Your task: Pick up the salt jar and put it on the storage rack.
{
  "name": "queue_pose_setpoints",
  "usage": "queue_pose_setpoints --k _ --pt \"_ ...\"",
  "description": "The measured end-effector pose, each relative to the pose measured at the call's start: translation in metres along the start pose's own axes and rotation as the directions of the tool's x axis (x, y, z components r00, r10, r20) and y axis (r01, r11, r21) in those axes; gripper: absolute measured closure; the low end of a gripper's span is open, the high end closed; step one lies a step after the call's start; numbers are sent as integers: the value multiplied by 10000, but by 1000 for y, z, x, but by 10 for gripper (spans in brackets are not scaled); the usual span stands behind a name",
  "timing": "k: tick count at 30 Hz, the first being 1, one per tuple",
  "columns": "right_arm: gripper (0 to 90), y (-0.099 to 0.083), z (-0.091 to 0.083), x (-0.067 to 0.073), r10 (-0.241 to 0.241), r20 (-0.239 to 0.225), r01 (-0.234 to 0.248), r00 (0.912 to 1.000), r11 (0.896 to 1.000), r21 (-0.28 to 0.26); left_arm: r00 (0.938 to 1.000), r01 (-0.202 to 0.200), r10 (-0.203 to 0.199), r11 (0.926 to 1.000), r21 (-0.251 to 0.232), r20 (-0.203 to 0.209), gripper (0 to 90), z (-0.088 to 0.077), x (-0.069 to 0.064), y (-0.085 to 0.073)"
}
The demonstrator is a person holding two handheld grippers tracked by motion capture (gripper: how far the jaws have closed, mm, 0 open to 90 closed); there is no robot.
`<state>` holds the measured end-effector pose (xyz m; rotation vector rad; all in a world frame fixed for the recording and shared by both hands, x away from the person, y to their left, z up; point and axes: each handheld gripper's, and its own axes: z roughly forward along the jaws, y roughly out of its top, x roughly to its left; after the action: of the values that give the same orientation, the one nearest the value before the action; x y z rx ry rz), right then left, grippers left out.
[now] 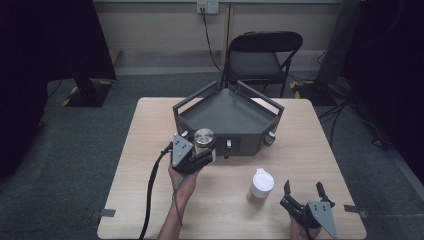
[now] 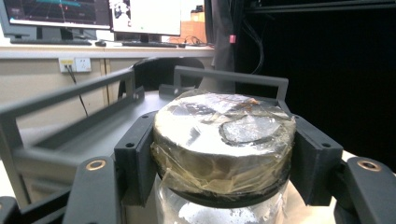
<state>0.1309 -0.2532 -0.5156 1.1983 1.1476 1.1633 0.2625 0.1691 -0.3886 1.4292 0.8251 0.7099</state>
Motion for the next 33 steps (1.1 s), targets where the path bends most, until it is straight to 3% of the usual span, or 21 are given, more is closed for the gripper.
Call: queue_pose_setpoints --k 6,11,12,16,20,25,29,33 --pt "14 0 0 0 -3 -2 3 10000 10000 1 9992 -68 72 9999 -107 402 348 10 11 13" --pt "14 0 0 0 -3 -7 3 10000 10000 1 9990 -73 75 10000 -29 429 348 24 18 24" --pt "14 1 -1 2 252 -1 -252 9997 9997 74 9992 -61 59 10000 47 403 348 27 19 28" --pt "14 -1 0 -1 -80 -14 80 10000 10000 -47 9991 231 -231 9997 -4 369 348 35 24 37" --pt "14 0 -1 1 12 69 -12 10000 10000 -20 10000 -64 64 10000 58 -28 348 43 20 47" --pt "14 0 -1 0 20 29 -20 10000 10000 -20 9991 -129 136 9998 172 -409 348 53 19 56" --pt "14 -1 -1 0 24 -3 -24 10000 10000 -35 9940 -180 196 9997 159 -1081 347 64 8 56" --pt "14 0 -1 -1 21 -64 -21 10000 10000 3 9896 13 15 9998 197 -1435 347 76 6 56"
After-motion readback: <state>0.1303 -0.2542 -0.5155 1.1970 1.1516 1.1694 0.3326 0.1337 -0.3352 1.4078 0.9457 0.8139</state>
